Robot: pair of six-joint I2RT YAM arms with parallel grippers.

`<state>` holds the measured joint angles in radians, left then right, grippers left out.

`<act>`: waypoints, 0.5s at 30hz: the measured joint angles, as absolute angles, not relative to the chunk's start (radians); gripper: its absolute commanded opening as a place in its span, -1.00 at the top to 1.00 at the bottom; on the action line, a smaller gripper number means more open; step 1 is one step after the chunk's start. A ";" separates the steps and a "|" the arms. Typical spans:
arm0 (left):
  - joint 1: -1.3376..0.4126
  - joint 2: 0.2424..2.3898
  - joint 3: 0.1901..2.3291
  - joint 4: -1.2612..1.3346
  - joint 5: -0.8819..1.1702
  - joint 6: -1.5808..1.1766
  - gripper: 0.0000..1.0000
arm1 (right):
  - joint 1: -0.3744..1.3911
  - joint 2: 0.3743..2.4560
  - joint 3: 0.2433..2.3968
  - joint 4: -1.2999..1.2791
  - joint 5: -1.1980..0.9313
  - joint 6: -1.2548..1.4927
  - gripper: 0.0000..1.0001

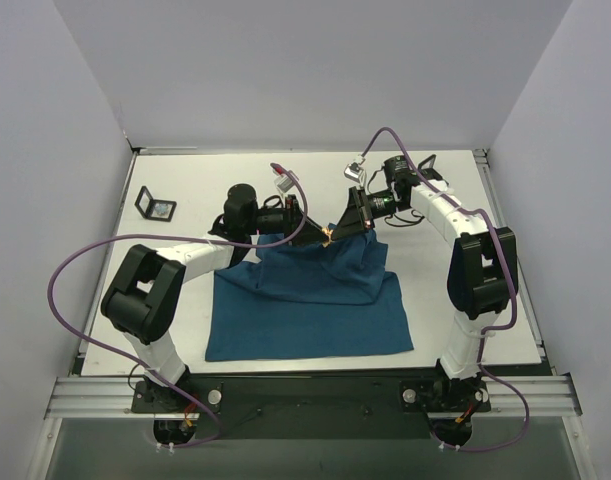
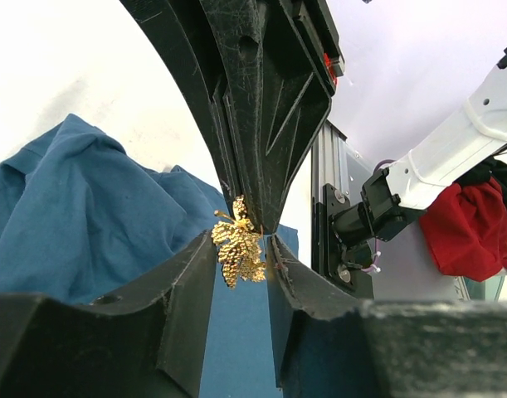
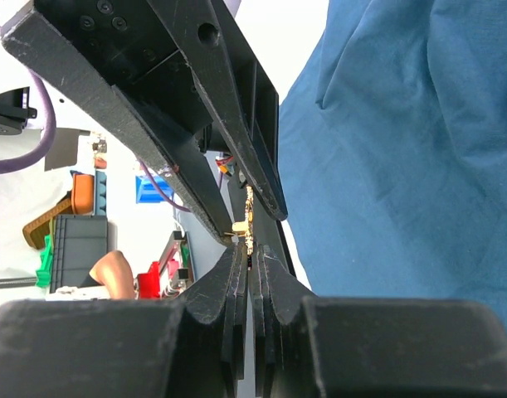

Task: Remove the brooch from the garment
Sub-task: Close the brooch.

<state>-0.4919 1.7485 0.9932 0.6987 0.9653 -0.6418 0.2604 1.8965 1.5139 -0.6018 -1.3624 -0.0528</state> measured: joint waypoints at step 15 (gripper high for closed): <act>-0.491 1.748 0.994 0.699 0.958 -0.648 0.71 | 0.262 1.897 1.514 -0.602 -1.357 -0.058 1.00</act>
<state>-0.4908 1.7485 0.9936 0.6991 0.9581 -0.6483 0.2615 1.8965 1.5139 -0.6022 -1.3567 -0.0582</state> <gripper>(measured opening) 0.264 0.042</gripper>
